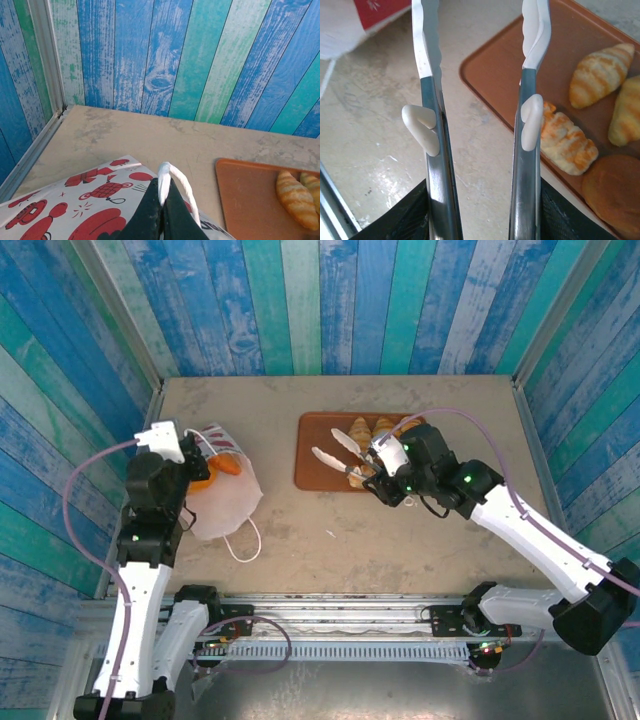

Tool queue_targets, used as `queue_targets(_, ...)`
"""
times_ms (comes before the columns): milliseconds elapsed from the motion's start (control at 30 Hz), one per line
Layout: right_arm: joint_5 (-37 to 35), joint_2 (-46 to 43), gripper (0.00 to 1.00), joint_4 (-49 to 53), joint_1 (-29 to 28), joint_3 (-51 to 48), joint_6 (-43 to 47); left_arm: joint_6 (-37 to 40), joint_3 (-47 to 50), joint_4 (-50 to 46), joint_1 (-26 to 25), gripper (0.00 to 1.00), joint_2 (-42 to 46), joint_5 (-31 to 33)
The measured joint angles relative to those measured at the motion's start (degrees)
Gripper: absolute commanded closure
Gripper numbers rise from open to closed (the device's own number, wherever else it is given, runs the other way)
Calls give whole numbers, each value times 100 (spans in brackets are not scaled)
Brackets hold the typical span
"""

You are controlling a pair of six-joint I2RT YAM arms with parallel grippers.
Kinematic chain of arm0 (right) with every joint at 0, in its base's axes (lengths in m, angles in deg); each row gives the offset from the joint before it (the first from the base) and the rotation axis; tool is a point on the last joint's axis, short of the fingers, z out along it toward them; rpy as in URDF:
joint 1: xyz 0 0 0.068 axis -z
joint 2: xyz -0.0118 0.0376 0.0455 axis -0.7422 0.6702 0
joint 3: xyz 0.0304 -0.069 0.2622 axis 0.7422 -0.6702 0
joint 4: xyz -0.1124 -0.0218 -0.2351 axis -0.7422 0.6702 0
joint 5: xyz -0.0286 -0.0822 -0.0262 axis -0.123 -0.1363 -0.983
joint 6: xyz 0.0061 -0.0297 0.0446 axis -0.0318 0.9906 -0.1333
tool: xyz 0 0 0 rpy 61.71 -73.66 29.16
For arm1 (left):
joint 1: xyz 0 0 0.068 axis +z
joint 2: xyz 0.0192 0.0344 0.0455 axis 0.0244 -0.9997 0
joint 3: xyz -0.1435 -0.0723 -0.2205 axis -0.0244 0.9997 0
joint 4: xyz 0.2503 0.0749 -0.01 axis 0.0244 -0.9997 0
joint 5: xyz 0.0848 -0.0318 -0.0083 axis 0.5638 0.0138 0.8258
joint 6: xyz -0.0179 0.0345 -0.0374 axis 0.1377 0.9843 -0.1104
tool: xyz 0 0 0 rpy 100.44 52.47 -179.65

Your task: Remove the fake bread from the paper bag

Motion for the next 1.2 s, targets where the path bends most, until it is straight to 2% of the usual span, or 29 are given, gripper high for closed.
queue_targets(300,426,-127,53,-348,-179,-127,-308,-146,70,221,0,100,-192,-389)
queue_targets(600,249,518,53,-452,-1311,87,-407,-293,68,275,0,100,-562,-918)
queue_targets(767,-68,1255,55,-501,-1912,581,-407,-372,68,343,0,100,-592,-1062)
queue_targets(933,-791,2214,56,-424,-2483,1311,-490,-455,68,354,0,100,-649,-1152)
queue_targets(1200,-1488,3169,55,-350,-2828,1923,-789,-546,68,363,0,100,-761,-1287)
